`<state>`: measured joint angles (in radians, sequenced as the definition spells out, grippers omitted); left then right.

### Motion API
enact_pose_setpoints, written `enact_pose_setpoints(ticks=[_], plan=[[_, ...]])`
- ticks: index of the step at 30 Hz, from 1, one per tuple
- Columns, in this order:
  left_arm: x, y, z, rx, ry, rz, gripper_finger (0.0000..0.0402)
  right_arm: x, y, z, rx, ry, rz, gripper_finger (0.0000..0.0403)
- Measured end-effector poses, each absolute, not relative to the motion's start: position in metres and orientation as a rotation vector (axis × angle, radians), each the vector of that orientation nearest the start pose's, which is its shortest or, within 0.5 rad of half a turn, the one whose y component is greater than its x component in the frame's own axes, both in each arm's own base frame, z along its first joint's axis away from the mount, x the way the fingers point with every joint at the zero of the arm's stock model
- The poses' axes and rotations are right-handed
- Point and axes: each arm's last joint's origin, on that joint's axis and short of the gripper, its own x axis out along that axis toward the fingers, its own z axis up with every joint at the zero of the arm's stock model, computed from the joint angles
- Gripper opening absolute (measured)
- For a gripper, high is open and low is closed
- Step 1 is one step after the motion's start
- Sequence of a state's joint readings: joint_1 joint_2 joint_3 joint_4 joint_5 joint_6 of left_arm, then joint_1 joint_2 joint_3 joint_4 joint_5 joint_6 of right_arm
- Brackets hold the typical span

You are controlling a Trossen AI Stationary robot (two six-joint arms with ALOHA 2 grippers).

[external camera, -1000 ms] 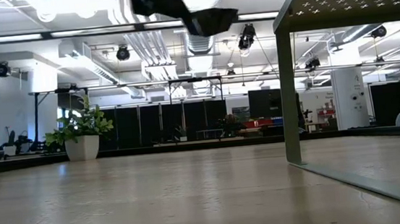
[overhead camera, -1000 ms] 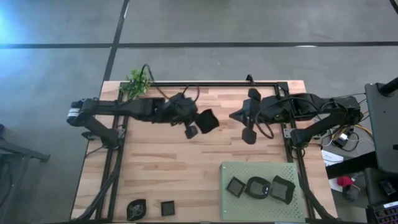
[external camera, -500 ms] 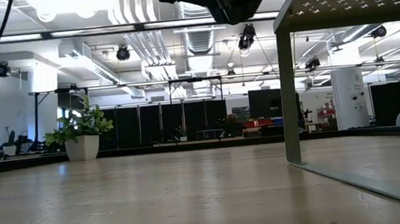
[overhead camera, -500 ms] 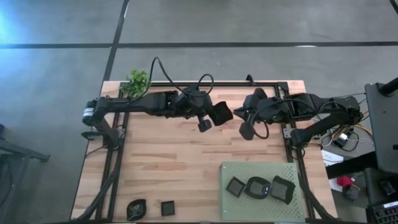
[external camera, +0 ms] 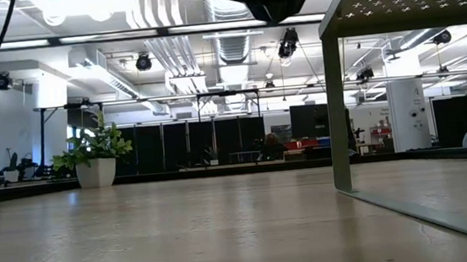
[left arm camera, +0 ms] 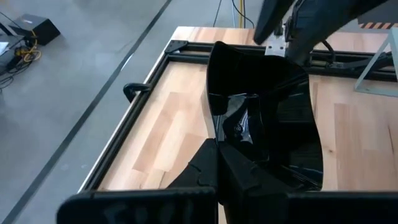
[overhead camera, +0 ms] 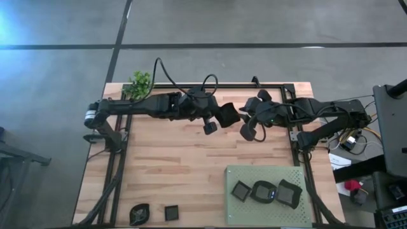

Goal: Pick & Place Mini shaped plates
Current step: Stack the distorted square plate on the distorted square plates on the shelf

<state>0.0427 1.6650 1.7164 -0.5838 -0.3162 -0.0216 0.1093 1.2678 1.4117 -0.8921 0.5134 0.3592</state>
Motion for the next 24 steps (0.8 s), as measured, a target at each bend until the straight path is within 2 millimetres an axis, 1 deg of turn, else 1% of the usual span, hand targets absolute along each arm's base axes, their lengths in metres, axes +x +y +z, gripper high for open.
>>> enact_pose_setpoints(ticks=[13, 17, 24], plan=[[0.3688, 0.0244, 0.3928, 0.049, 0.5, 0.355, 0.0, 0.244, 0.0119, 0.3845, 0.093, 0.636, -0.513, 0.01], [0.3692, 0.0244, 0.3934, 0.047, 0.492, 0.353, 0.0, 0.2441, 0.0111, 0.3846, 0.095, 0.635, -0.517, 0.0084], [0.3697, 0.0241, 0.3942, 0.044, 0.483, 0.347, 0.0, 0.2442, 0.0107, 0.3847, 0.095, 0.633, -0.52, 0.0044]])
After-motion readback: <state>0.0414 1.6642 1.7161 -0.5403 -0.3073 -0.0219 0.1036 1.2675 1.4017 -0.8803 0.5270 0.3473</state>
